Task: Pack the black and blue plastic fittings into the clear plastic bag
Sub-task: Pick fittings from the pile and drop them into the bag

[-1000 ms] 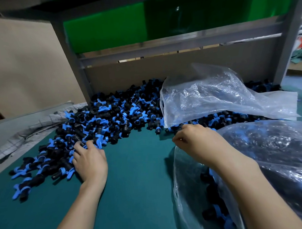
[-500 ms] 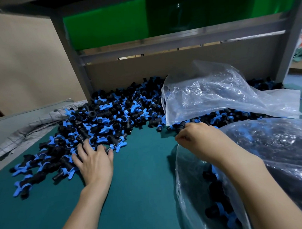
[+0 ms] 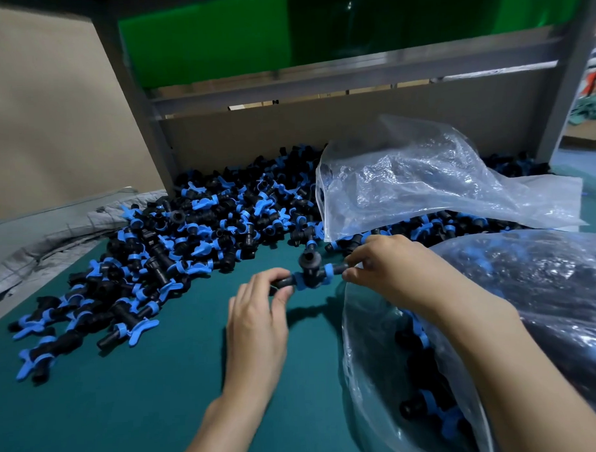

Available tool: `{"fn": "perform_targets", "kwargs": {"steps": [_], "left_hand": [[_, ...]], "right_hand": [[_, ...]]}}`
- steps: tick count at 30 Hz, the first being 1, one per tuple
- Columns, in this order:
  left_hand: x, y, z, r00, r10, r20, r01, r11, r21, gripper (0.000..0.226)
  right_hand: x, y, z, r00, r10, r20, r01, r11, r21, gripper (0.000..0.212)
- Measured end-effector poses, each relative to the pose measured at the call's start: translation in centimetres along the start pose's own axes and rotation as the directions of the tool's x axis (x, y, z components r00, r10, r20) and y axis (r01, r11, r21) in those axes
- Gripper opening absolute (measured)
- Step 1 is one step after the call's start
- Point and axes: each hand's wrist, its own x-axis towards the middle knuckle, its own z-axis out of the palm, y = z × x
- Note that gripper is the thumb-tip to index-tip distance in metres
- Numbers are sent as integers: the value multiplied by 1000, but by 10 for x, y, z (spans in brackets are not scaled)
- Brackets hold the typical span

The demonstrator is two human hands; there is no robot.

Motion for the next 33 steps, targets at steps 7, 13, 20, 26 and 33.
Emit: {"fn": "perform_targets", "kwargs": {"steps": [7, 13, 20, 26, 33], "left_hand": [[-3, 2, -4, 999, 43, 30, -42, 999, -28, 16], [-4, 3, -4, 997, 58, 41, -57, 997, -45, 20], [-4, 1, -3, 998, 39, 57, -34, 997, -76, 16], [-6, -5, 0, 991, -57, 125, 68, 994, -88, 19], [-5, -14, 6, 925, -211, 316, 211, 977, 33, 22]], "right_hand": [[0, 1, -1, 998, -11, 60, 11, 1000, 3, 27], [1, 2, -1, 998, -16, 55, 16, 1000, -2, 25], [2, 3, 2, 999, -23, 36, 24, 1000, -8, 25], [3, 3, 3, 1000, -20, 15, 20, 1000, 0, 24], [0, -3, -1, 998, -37, 52, 37, 999, -1, 31]]}}
